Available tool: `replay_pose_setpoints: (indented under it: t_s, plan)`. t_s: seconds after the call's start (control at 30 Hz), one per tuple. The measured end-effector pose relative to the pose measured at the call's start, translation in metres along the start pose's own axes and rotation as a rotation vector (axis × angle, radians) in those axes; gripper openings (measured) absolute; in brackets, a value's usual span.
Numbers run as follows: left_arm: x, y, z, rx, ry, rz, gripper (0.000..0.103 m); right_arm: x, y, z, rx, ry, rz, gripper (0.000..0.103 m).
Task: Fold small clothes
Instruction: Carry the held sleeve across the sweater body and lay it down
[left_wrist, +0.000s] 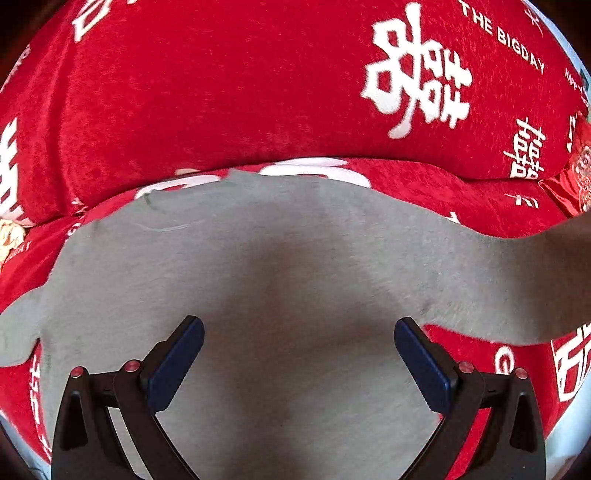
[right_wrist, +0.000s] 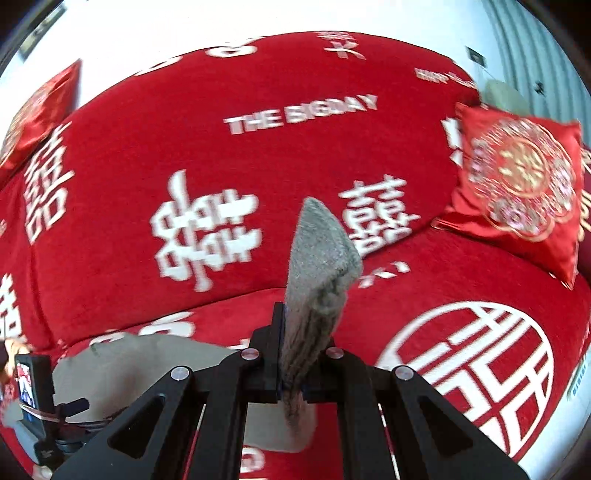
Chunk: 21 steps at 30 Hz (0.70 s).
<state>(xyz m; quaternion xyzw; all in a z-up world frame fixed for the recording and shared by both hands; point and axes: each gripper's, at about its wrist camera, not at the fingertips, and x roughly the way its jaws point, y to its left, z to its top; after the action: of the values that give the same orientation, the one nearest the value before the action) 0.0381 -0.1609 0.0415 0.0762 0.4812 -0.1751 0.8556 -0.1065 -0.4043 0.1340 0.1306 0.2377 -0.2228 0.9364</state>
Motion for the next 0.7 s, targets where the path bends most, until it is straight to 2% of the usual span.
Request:
replay_pose_setpoints:
  t_s: [0.3, 0.7]
  plan:
    - [-0.012, 0.064, -0.023, -0.064, -0.017, 0.000, 0.103, 0.004, 0.100, -0.009, -0.102, 0.025, 0.078, 0.007]
    - [-0.010, 0.142, -0.053, -0.161, -0.004, 0.016, 0.103, 0.008, 0.209, -0.029, -0.217, 0.059, 0.163, 0.007]
